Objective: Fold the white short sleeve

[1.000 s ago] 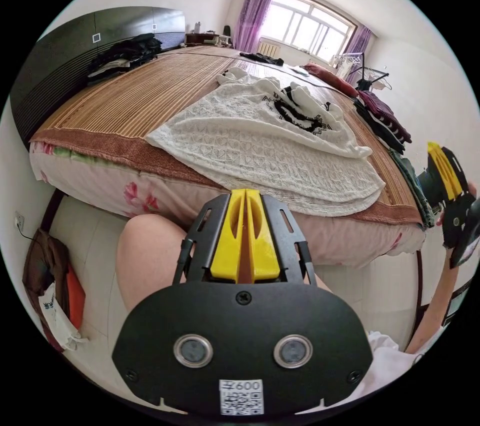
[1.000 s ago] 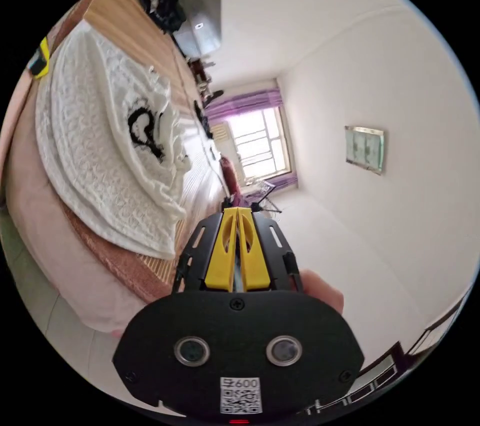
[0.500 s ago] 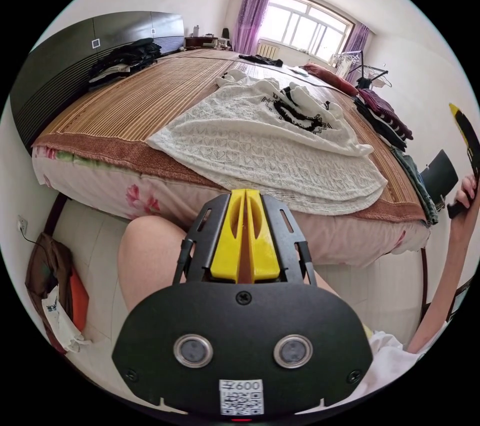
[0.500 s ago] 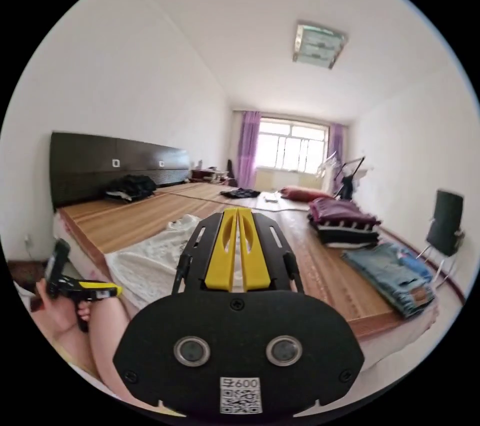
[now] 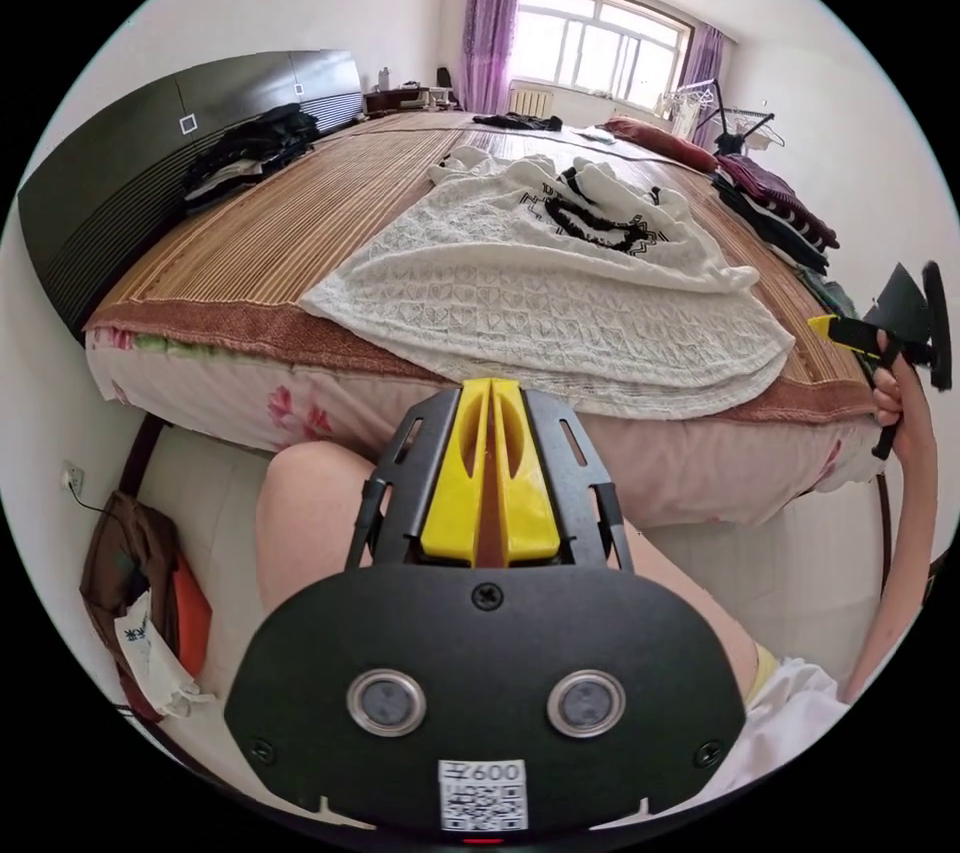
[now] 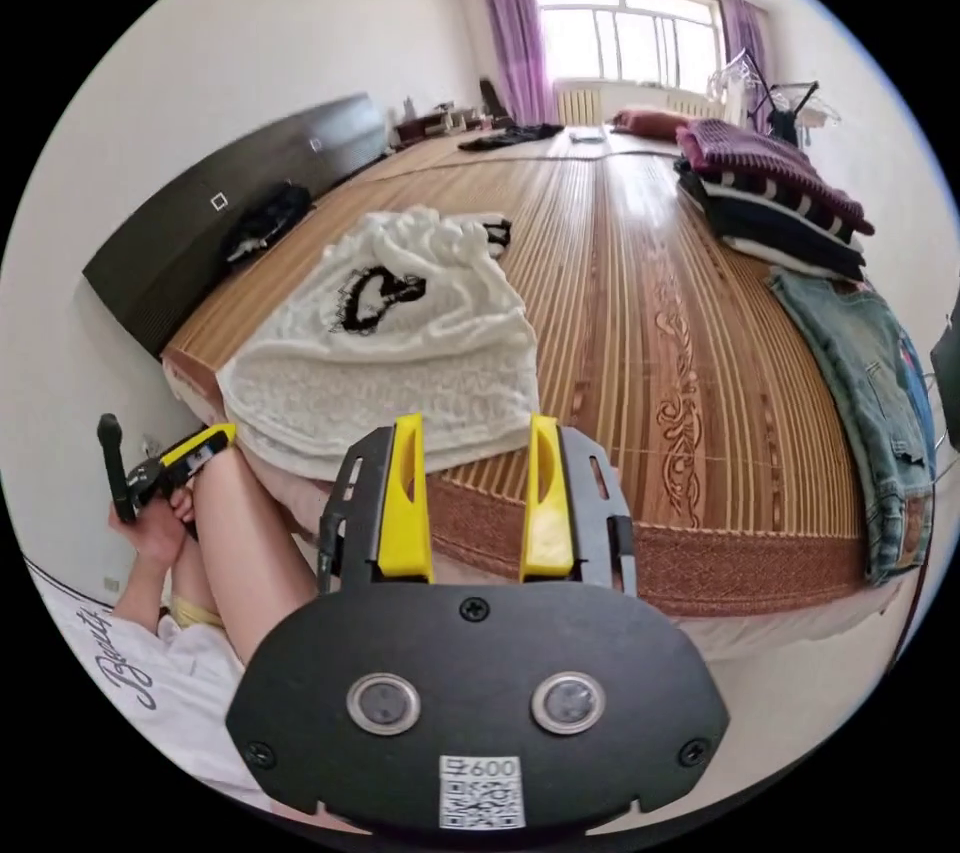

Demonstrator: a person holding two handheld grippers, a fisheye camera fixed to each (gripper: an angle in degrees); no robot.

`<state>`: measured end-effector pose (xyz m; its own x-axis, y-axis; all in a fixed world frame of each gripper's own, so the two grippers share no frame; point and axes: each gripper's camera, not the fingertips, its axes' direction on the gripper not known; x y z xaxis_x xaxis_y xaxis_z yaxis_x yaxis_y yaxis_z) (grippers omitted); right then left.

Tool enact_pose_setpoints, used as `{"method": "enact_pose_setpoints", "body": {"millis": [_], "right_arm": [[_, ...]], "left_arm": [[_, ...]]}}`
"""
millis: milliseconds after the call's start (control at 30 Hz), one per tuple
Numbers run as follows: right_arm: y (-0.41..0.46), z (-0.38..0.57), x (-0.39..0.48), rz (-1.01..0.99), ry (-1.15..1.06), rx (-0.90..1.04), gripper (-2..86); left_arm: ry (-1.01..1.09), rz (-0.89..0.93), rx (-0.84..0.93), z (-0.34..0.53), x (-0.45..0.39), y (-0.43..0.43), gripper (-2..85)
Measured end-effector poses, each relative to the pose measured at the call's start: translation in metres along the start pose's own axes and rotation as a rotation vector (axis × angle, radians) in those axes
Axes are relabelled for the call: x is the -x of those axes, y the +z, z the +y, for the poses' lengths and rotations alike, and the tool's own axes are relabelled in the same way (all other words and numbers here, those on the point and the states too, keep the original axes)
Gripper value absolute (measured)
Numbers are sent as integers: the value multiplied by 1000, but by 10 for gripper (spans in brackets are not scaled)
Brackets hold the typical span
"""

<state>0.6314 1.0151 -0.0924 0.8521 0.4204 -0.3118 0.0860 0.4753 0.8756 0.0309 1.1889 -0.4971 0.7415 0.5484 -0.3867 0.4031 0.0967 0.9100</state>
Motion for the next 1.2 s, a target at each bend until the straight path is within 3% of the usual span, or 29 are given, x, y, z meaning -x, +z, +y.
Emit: {"method": "enact_pose_setpoints", "body": {"millis": [167, 233, 333, 533, 700, 767, 833, 900, 933, 967, 1067, 1200], "right_arm": [[-7, -34, 27, 82, 93, 31, 103], [7, -40, 44, 136, 119, 134, 77], [-10, -31, 87, 177, 47, 94, 12], [-48, -15, 136, 117, 76, 45, -8], [-77, -1, 170, 92, 86, 28, -9], [-84, 2, 184, 82, 77, 22, -9], [-92, 3, 204, 71, 57, 32, -9], [-98, 3, 219, 71, 49, 43, -9], [-102, 4, 230, 77, 44, 45, -9], [-104, 5, 236, 80, 43, 44, -9], [-115, 17, 264, 101, 46, 13, -9], [-129, 34, 306, 145, 8, -24, -9]], "left_arm": [[22, -34, -7, -4, -15, -1, 9], [17, -31, -9, -6, -16, -1, 9], [10, -28, -4, -10, -14, -1, 10], [-46, -69, 35, -23, -3, -4, 11], [48, 49, -230, -11, 48, -56, 15], [144, 230, -469, -5, 101, -86, 14], [133, 260, -514, -22, 143, -93, 11], [-54, 220, -372, -61, 198, -78, 11], [-121, 244, -218, -91, 235, -57, 13], [-112, 333, -104, -117, 268, -34, 16], [-273, 555, 1, -153, 351, 18, 43], [-334, 709, 247, -189, 403, 83, 127]]}}
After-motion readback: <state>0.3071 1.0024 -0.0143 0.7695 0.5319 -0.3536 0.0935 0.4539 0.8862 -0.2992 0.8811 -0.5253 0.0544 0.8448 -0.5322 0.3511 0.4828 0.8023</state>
